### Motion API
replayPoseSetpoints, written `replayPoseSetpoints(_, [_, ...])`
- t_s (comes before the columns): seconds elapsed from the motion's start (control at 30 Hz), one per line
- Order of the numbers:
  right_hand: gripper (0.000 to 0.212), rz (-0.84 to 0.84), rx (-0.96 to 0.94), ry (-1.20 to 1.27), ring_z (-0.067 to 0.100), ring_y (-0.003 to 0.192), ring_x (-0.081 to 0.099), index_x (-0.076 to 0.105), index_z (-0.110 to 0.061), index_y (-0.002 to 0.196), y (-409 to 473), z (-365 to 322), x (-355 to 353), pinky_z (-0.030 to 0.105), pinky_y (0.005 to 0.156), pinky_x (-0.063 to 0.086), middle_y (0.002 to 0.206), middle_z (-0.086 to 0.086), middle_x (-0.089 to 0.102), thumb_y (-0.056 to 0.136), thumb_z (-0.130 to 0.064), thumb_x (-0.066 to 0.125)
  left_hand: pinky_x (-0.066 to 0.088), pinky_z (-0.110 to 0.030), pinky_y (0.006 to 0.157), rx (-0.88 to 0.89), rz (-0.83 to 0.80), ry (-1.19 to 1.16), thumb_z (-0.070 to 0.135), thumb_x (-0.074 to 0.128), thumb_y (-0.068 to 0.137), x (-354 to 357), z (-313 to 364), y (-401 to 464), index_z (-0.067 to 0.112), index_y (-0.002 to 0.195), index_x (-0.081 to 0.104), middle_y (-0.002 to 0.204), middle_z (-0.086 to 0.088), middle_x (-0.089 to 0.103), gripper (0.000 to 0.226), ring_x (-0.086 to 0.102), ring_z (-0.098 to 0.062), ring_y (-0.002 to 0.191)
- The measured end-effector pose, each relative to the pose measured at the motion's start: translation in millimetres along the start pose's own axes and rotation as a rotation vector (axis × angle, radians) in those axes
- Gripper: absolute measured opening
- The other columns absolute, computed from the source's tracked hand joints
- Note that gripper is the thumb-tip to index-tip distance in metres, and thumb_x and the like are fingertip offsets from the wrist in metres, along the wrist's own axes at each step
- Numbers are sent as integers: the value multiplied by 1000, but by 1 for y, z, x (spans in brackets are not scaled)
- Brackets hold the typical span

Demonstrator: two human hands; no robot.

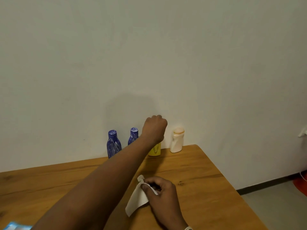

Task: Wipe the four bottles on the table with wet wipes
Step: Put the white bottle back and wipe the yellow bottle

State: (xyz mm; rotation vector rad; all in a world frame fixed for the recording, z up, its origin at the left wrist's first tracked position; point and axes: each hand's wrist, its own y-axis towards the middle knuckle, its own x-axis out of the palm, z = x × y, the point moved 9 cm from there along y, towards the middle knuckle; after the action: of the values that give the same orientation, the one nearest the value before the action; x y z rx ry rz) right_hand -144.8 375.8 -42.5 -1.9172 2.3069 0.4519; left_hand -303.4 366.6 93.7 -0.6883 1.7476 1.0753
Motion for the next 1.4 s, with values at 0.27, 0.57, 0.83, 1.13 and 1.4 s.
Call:
replayPoseSetpoints(0.27, [10,31,105,31,4,80,70,80,-30,81,-13,4,-16,19,73,57,79,-15,76,81,-20,79,45,-35,74,-16,2,-137,-8,55,87,8,2,-17,6,107,60,107,-12,56,25,61,-29,86])
replayPoseSetpoints(0.57, [12,167,223,257,19,92,69,75,-21,96,-35,-30,-76,22,64,55,94,-2,75,88,-13,71,57,-20,68,-167,26,-1027,5,81,71,-38,-20,-82,14,93,74,93,-2,74,24,67,-8,80])
replayPoseSetpoints(0.83, [17,310,-186,128,7,94,69,76,-21,105,-73,-164,-124,21,78,56,99,-8,75,90,-15,70,61,-23,70,-198,71,-1194,8,81,78,-116,-44,-200,25,123,60,106,-2,69,52,71,-16,90])
replayPoseSetpoints(1.13, [26,40,-455,-512,16,91,60,72,-7,117,-164,-271,-70,10,66,41,113,8,68,93,-12,64,54,-11,60,-181,175,-1080,13,87,71,-216,-19,-299,19,128,52,96,-3,73,67,72,-10,79])
replayPoseSetpoints(1.4, [27,11,-749,-469,21,96,60,76,-5,109,-220,-318,-58,29,82,54,105,10,69,85,3,67,60,-25,63,-227,272,-1190,1,84,72,-263,-30,-337,13,125,52,90,-8,74,63,74,-15,76])
